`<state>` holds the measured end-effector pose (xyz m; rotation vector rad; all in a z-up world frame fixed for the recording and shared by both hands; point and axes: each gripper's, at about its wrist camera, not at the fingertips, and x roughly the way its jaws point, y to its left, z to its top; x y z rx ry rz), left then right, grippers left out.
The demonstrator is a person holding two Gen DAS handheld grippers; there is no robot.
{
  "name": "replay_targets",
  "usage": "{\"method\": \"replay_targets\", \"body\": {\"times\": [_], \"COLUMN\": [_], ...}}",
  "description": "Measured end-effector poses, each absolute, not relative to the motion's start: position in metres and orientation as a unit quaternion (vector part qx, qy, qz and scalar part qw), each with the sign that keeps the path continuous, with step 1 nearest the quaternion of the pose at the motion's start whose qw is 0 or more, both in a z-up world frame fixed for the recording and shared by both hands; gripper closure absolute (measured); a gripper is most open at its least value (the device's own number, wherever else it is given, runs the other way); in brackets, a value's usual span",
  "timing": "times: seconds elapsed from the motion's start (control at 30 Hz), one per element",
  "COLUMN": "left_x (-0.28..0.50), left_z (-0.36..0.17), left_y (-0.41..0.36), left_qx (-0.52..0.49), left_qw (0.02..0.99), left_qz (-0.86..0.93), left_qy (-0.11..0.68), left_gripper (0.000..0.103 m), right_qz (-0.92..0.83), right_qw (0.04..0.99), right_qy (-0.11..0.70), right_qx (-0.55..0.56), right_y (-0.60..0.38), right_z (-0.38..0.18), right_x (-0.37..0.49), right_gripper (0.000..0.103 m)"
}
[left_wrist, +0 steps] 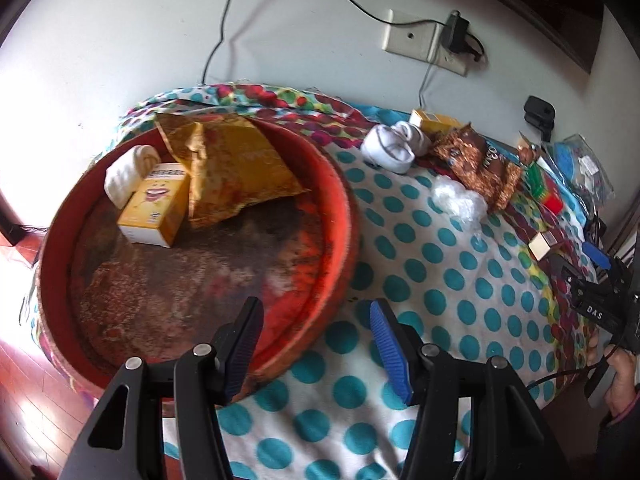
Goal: Organize objects
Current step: 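Grasp the red barcode box with the right tool, then grasp the clear plastic-wrapped bundle with the left tool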
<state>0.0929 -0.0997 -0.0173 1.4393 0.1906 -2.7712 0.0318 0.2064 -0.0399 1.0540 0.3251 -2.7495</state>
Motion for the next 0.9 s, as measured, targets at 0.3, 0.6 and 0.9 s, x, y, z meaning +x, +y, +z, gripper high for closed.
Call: {"method": "replay_targets", "body": {"times": [0.3,0.6,0.9], "left_x": [0.076,0.044,0.005], "left_z": [-0.026,-0.029,-0.032], "left_y": [-0.058,-0.029,0.006], "left_qx": [0.476,0.474,0.478], "left_qw": [-0.014,-0.029,-0.053], "left_qz": [-0.879,-0.880,-0.876], "left_qy": [0.028,0.021,0.036], "left_gripper": [0.046,0.046,0.046], "right_qz": [-0.915,-0.908,-0.926], "right_qw": [0.103,0.116,0.090], "right_qy": [0.088,0.070,0.089], "right_qx": [0.381,0.396,0.356], "right_y": [0.218,0.222,0.200], "right_z": [-0.053,-0.054,-0.041], "right_x": [0.000,-0.009,-0.039], "right_gripper": [0.007,0.043,0.044]}}
